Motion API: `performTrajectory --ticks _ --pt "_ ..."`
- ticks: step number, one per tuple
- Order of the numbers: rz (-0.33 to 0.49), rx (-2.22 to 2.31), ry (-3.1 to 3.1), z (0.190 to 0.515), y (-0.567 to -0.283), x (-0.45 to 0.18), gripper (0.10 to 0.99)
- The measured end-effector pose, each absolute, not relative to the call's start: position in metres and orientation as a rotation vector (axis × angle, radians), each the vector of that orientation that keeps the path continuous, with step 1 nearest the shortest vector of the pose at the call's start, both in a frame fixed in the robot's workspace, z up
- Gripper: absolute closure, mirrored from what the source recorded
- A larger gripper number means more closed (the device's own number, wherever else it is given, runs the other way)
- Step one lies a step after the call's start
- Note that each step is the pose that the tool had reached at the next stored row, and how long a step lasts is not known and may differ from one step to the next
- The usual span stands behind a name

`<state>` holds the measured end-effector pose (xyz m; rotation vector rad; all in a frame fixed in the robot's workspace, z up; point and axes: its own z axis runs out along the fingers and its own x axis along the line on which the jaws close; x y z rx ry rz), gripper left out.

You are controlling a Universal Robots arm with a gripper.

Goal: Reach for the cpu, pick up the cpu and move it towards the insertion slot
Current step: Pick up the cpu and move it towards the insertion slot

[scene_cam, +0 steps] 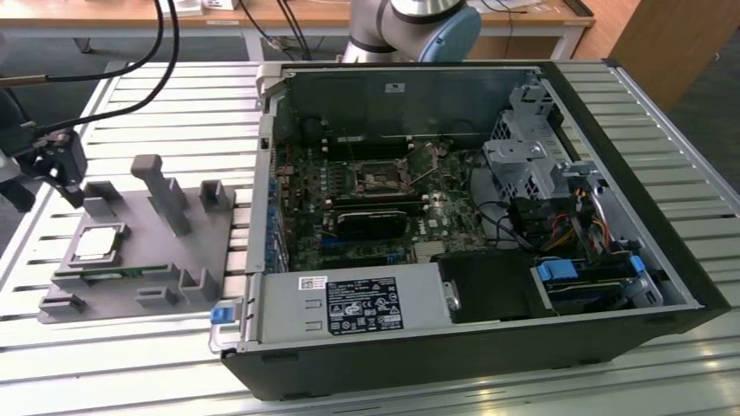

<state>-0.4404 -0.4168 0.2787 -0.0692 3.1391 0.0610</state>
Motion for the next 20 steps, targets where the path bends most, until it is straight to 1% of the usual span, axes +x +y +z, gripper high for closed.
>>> performTrajectory --ticks 20 --pt "0.061 -0.069 3.132 0.255 -0.418 -0.439 0.498"
